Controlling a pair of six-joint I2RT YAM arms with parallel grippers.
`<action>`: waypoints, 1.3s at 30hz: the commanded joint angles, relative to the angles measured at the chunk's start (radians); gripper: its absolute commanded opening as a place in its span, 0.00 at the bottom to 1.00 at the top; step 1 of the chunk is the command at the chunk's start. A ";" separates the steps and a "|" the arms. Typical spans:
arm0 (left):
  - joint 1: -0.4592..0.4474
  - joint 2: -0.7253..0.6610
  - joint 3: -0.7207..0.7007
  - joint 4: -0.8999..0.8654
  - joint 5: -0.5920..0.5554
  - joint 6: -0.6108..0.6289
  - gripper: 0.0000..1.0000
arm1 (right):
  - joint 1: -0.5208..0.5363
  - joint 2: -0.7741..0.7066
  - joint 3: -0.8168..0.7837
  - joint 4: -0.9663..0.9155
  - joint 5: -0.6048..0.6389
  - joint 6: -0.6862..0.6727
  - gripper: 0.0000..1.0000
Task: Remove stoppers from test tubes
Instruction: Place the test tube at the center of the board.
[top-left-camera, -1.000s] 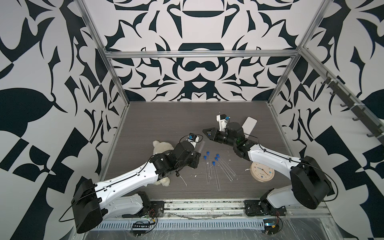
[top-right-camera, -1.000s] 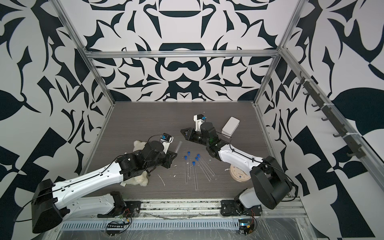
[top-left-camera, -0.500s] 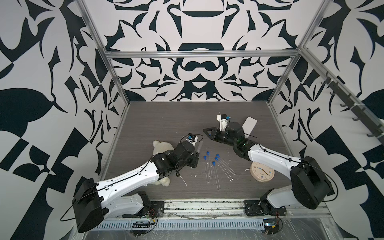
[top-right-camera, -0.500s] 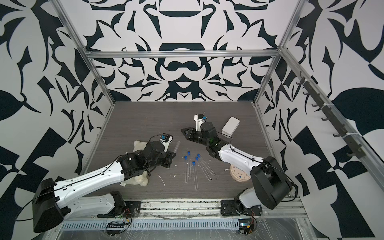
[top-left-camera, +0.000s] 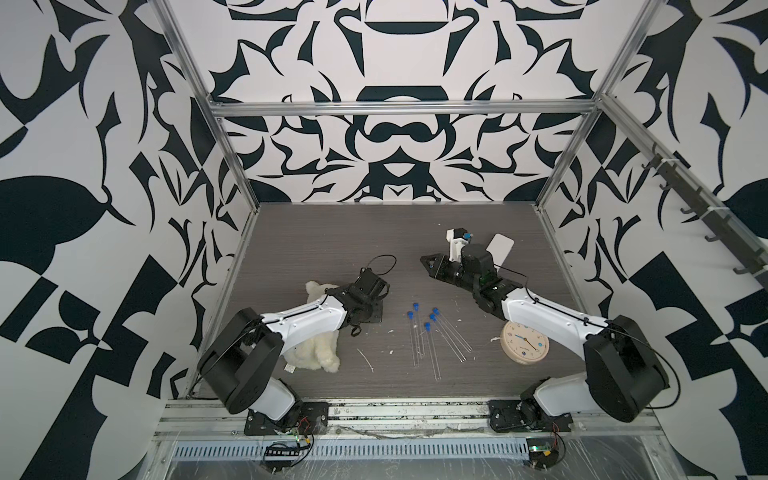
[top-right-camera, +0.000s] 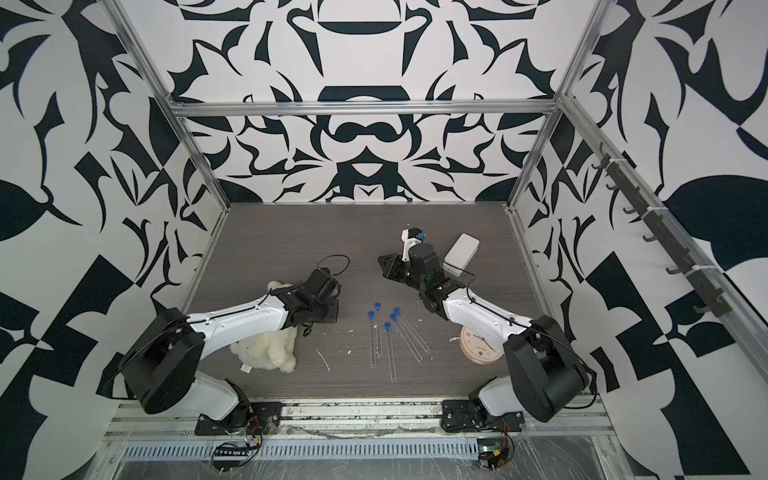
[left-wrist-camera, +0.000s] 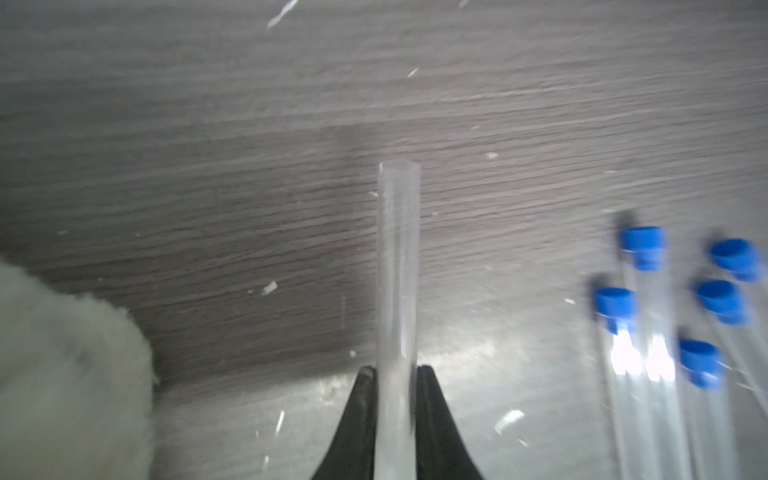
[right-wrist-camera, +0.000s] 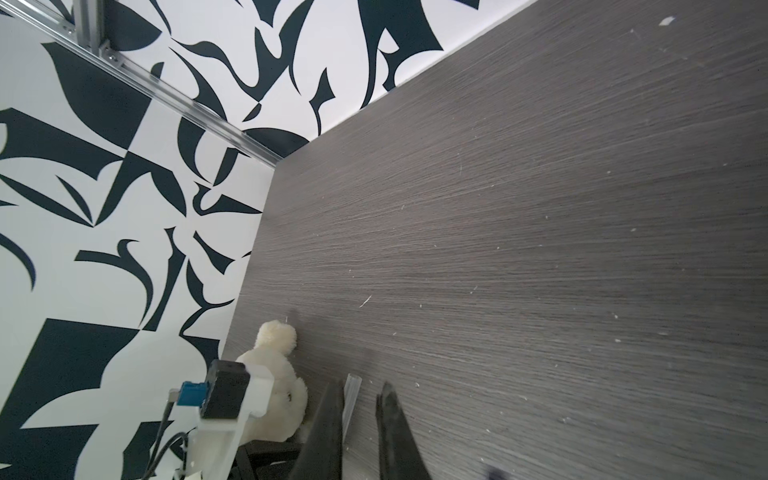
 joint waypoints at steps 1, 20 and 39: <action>0.011 0.062 0.049 -0.024 -0.002 -0.015 0.04 | -0.001 0.022 -0.010 -0.005 0.061 -0.054 0.05; -0.006 0.004 0.056 -0.043 0.014 0.000 0.49 | 0.013 0.331 0.059 -0.021 0.356 -0.180 0.19; -0.078 -0.217 0.096 -0.157 -0.046 0.000 0.52 | 0.049 0.392 0.086 -0.034 0.494 -0.217 0.33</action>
